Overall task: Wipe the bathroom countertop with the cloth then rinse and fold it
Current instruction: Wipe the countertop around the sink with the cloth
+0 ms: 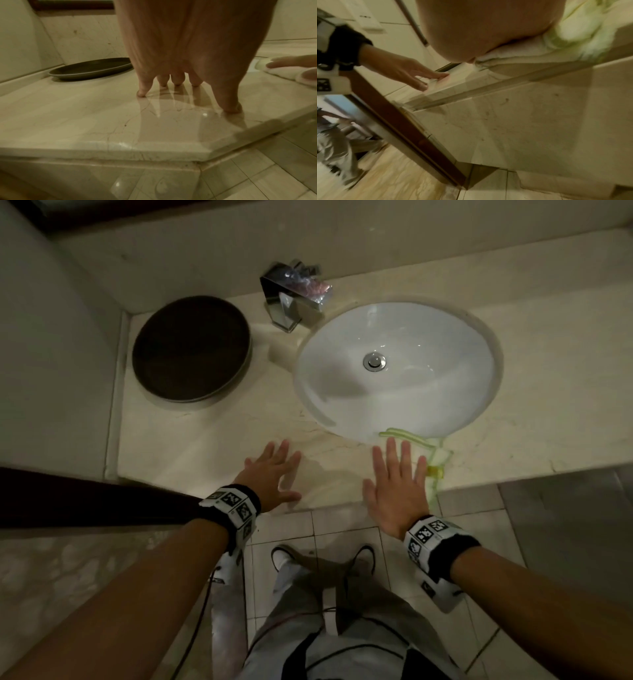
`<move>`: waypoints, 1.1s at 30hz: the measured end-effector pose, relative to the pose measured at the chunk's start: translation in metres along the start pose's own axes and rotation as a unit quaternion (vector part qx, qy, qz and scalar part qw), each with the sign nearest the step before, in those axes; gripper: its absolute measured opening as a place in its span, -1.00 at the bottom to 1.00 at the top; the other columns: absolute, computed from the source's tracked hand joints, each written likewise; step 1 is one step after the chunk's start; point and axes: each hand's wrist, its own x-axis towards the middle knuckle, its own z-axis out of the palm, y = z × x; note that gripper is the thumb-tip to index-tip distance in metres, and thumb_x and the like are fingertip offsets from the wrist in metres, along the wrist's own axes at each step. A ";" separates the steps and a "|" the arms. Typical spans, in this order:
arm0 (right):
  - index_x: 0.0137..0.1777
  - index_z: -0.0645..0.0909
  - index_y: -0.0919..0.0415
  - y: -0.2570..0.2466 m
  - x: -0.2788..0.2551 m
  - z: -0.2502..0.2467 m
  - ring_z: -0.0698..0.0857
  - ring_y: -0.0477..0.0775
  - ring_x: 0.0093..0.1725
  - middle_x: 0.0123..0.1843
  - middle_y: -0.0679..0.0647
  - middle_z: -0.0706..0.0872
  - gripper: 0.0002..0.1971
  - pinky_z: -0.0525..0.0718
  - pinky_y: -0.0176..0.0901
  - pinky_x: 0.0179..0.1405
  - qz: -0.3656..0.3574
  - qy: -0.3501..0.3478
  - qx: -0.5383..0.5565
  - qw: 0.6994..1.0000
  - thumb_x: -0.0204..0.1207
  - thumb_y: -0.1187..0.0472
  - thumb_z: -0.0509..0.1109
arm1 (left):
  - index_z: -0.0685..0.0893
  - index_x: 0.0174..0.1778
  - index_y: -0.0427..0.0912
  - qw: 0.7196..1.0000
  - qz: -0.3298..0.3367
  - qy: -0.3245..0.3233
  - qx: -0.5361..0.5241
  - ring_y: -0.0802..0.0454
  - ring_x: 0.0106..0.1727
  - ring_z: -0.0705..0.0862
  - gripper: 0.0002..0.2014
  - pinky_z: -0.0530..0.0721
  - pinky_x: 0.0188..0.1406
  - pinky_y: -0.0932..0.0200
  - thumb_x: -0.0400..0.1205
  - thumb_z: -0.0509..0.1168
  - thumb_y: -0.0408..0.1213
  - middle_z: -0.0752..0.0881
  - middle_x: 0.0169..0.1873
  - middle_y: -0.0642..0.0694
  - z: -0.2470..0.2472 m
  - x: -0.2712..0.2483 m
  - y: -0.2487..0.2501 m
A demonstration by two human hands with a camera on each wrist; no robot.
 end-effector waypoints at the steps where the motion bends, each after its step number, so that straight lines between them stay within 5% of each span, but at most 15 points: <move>1: 0.70 -0.28 0.13 -0.008 0.003 0.000 -0.45 0.29 0.64 0.71 0.20 -0.37 -0.31 -0.33 0.43 0.57 -0.019 -0.002 -0.001 1.000 0.66 -0.15 -0.23 | -0.15 0.70 0.15 1.000 -0.001 0.000 0.002 -0.07 0.69 -0.28 -0.10 0.00 0.60 -0.42 0.59 0.27 0.22 -0.30 0.68 0.02 0.000 0.000 0.000; 9: 0.63 0.26 0.25 -0.086 0.037 0.007 0.11 0.45 0.66 0.68 0.34 0.19 -0.32 -0.02 0.58 0.54 -0.146 -0.002 0.013 0.989 0.58 -0.09 -0.08 | -0.13 0.69 0.16 1.000 -0.021 0.003 -0.005 -0.06 0.70 -0.25 -0.10 0.02 0.60 -0.40 0.57 0.28 0.24 -0.26 0.69 0.02 0.002 0.001 0.002; 17: 0.67 0.19 0.17 -0.053 0.030 0.007 0.04 0.30 0.70 0.72 0.22 0.11 -0.35 0.02 0.44 0.59 -0.195 0.016 -0.006 0.981 0.63 -0.10 -0.05 | -0.11 0.69 0.16 0.999 -0.026 -0.005 -0.026 -0.03 0.70 -0.27 -0.09 -0.03 0.60 -0.37 0.57 0.32 0.20 -0.27 0.69 0.04 -0.003 0.000 0.004; 21: 0.71 0.07 0.12 -0.015 0.015 0.007 -0.10 0.23 0.72 0.75 0.17 -0.03 -0.32 -0.13 0.34 0.62 -0.176 0.014 -0.042 0.983 0.62 -0.14 -0.09 | -0.12 0.69 0.18 0.999 -0.022 -0.004 -0.025 -0.02 0.69 -0.27 -0.09 -0.05 0.60 -0.33 0.56 0.32 0.20 -0.28 0.69 0.04 -0.003 0.000 0.003; 25: 0.72 -0.12 -0.02 0.033 0.003 -0.003 -0.31 0.12 0.70 0.74 0.09 -0.25 -0.33 -0.21 0.27 0.65 -0.120 0.018 -0.037 0.992 0.63 -0.19 -0.13 | -0.14 0.69 0.18 1.000 -0.017 -0.008 -0.013 -0.02 0.69 -0.27 -0.09 -0.04 0.60 -0.32 0.57 0.29 0.22 -0.29 0.68 0.04 -0.004 -0.001 0.003; 28: 0.72 -0.08 -0.10 0.064 -0.003 -0.011 -0.31 0.11 0.70 0.74 0.14 -0.24 -0.32 -0.19 0.23 0.67 -0.055 0.030 -0.024 0.998 0.61 -0.22 -0.09 | -0.14 0.69 0.17 1.000 -0.013 -0.009 -0.004 -0.03 0.69 -0.27 -0.10 -0.03 0.61 -0.34 0.57 0.28 0.23 -0.29 0.68 0.03 -0.004 -0.001 0.002; 33: 0.72 -0.04 -0.05 0.049 -0.001 -0.008 -0.32 0.24 0.69 0.73 0.23 -0.25 -0.30 -0.25 0.30 0.64 0.004 0.024 -0.022 0.999 0.57 -0.22 -0.18 | -0.16 0.69 0.14 1.000 -0.010 -0.017 0.013 -0.08 0.70 -0.26 -0.09 0.04 0.60 -0.39 0.58 0.26 0.24 -0.29 0.69 0.01 -0.006 0.000 0.004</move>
